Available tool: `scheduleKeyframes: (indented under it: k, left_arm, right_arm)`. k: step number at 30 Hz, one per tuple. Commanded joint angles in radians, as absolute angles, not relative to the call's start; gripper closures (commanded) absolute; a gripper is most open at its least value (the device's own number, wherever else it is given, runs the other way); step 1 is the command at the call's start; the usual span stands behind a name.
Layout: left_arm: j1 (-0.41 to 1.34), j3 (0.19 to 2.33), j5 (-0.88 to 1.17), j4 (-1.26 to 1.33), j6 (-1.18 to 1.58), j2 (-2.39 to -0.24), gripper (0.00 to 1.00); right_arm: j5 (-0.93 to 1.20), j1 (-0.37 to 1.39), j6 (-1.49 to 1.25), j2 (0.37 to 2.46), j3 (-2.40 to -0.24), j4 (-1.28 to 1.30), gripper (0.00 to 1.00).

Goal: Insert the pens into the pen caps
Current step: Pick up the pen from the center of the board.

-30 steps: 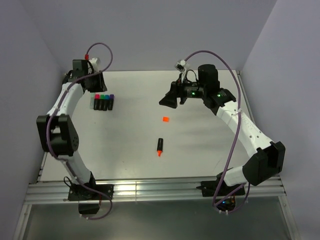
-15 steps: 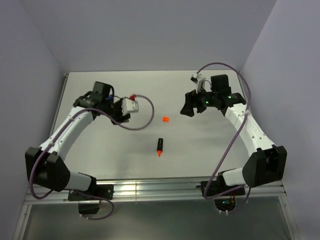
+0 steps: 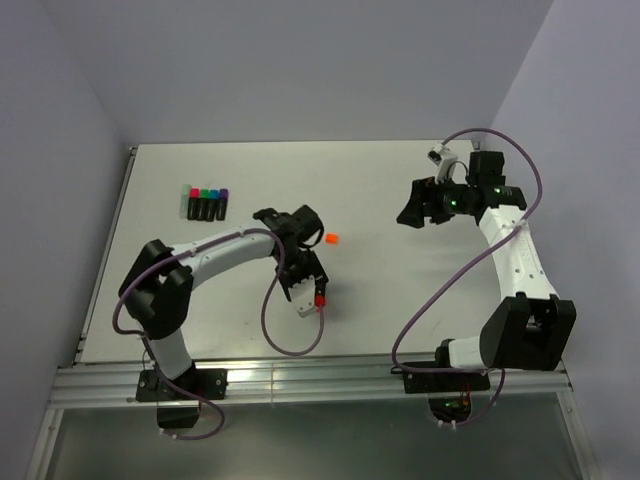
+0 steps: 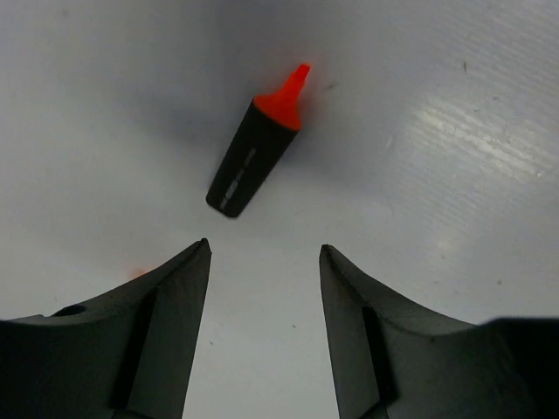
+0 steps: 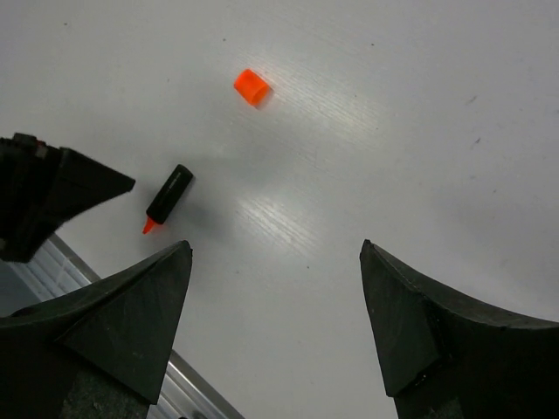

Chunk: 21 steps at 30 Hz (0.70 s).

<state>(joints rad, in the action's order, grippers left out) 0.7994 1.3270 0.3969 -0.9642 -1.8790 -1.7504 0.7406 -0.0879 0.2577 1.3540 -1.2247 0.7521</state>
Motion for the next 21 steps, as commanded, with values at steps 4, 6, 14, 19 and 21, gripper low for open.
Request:
scheduleKeyframes:
  k: [4,6,14,19,21]
  left_arm:
    - [0.905,1.365,0.256,-0.917,-2.106,-1.827,0.39]
    - [0.916,1.367,0.245,-0.911,-2.123,-1.839,0.38]
    - [0.960,1.347,0.230,-0.901,-2.169,-1.884,0.38]
    - [0.982,1.301,0.189,-0.853,-2.206,-1.914,0.37]
    - [0.994,1.289,0.180,-0.851,-2.226,-1.925,0.39]
  right_arm:
    - [0.787,-0.162,0.310,1.304,-1.206,0.801,0.14]
    - [0.793,-0.179,0.311,1.299,-1.201,0.801,0.13]
    - [0.853,-0.228,0.311,1.328,-1.200,0.810,0.13]
    - [0.896,-0.258,0.307,1.348,-1.184,0.808,0.13]
    - [0.891,-0.261,0.310,1.350,-1.178,0.808,0.13]
